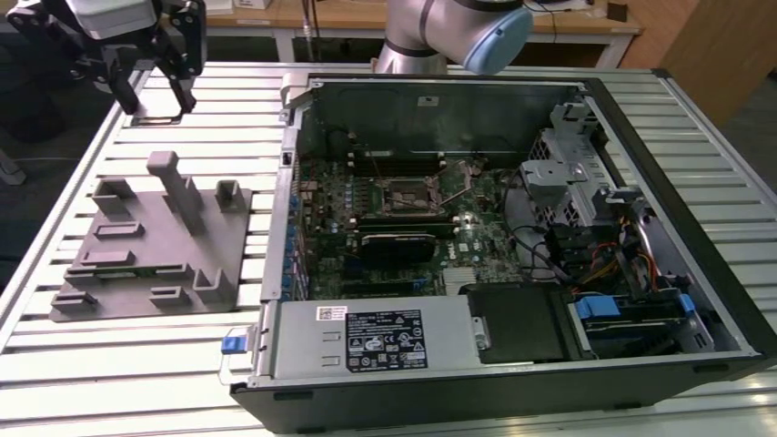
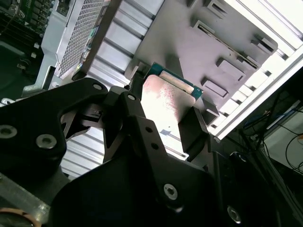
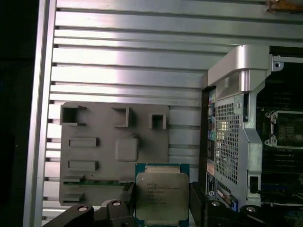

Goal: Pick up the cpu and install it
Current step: 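Pick up the cpu and move it towards the insertion slot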

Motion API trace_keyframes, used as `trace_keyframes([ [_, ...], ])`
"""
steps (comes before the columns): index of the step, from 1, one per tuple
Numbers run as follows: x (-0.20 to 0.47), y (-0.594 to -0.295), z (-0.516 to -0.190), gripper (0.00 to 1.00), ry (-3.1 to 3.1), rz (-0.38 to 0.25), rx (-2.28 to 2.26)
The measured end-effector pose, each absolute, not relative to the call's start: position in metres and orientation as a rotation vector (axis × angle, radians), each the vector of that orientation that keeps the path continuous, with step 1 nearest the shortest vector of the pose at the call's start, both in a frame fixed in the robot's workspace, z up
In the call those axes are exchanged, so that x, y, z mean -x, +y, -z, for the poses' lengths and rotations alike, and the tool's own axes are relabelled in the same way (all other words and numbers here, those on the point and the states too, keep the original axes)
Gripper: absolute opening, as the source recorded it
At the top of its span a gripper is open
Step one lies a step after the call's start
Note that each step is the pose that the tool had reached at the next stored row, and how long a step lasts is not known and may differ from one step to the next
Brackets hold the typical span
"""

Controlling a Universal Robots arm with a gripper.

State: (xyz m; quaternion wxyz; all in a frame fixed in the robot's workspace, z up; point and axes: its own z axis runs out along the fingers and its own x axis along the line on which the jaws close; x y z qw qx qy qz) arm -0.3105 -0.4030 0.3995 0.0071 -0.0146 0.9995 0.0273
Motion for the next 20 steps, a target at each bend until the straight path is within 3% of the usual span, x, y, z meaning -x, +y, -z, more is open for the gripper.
trace_keyframes([
  [20, 0.296, -0.403, -0.4, 0.55, 3.126, -0.085, 0.046],
])
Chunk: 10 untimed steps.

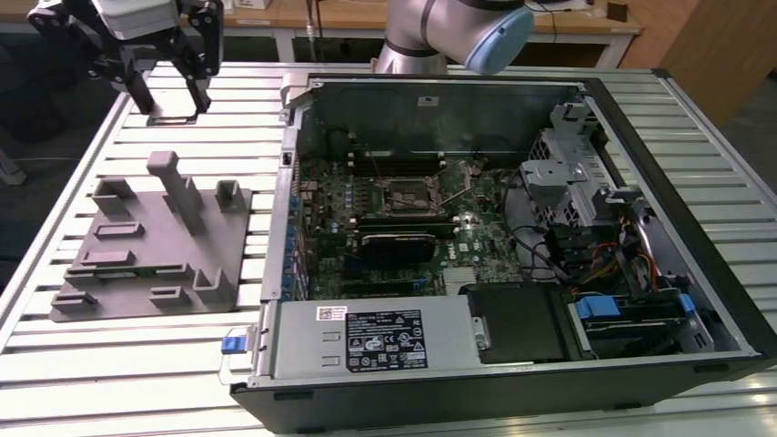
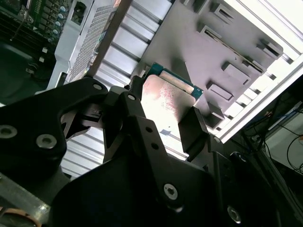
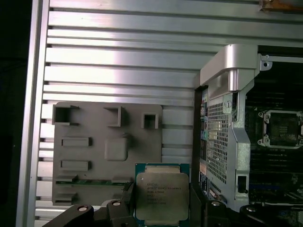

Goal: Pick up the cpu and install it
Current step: 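Pick up the cpu and move it towards the insertion slot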

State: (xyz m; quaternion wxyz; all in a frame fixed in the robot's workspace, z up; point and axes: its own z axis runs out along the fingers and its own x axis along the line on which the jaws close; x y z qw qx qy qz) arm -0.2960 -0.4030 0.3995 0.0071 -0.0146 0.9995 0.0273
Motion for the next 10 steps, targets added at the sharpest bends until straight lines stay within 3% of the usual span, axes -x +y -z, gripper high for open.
trace_keyframes([
  [10, 0.284, -0.403, -0.4, 0.55, 3.126, -0.085, 0.046],
])
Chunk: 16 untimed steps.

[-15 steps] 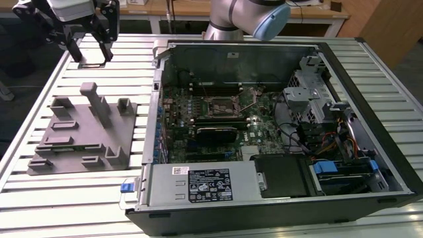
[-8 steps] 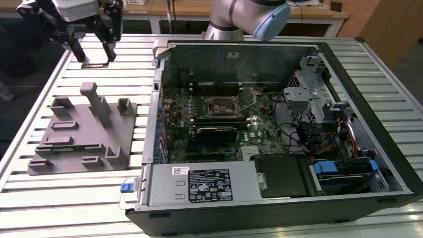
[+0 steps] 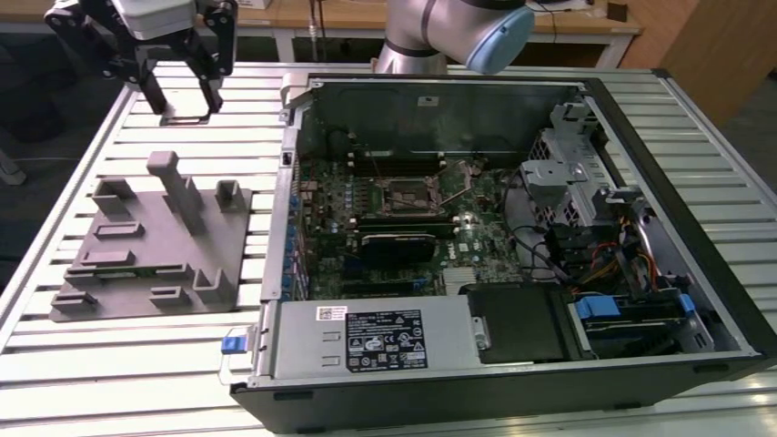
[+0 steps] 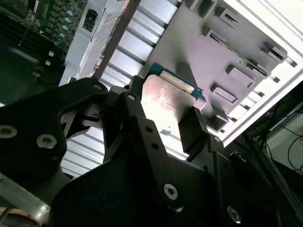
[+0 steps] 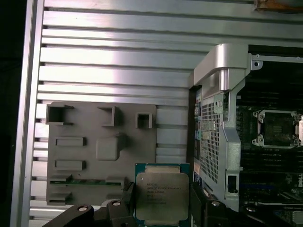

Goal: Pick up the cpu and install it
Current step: 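Pick up the cpu and move it towards the insertion slot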

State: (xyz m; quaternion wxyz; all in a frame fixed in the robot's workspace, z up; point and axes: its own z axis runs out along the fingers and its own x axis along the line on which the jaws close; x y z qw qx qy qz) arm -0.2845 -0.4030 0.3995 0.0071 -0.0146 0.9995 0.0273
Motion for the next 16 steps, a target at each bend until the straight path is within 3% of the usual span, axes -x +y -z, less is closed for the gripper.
trace_keyframes([
  [16, 0.269, -0.403, -0.399, 0.55, 3.126, -0.086, 0.046],
])
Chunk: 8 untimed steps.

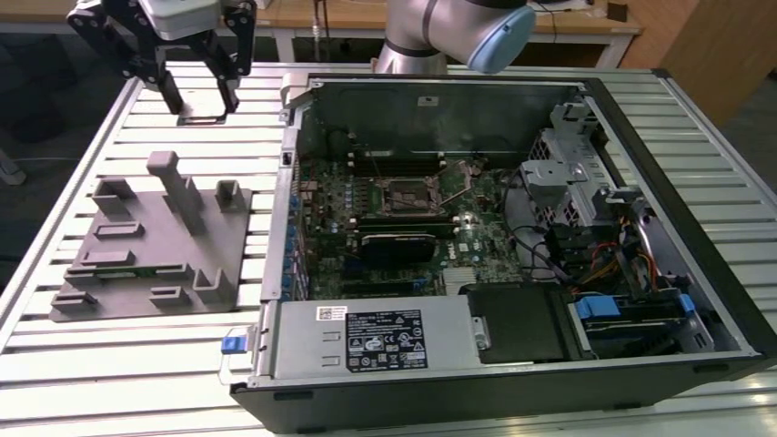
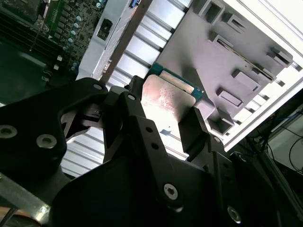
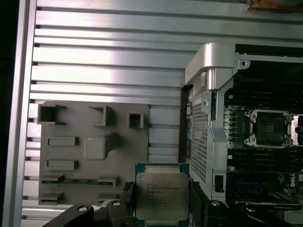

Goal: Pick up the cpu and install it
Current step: 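Pick up the cpu and move it towards the insertion slot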

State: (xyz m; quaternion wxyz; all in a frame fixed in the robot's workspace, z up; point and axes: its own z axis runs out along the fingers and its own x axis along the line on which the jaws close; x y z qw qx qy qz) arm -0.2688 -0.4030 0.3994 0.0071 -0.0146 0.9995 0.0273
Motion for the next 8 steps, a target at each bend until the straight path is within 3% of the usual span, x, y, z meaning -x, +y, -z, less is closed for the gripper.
trace_keyframes([
  [8, 0.2608, -0.4025, -0.3993, 0.55, 3.126, -0.085, 0.046],
])
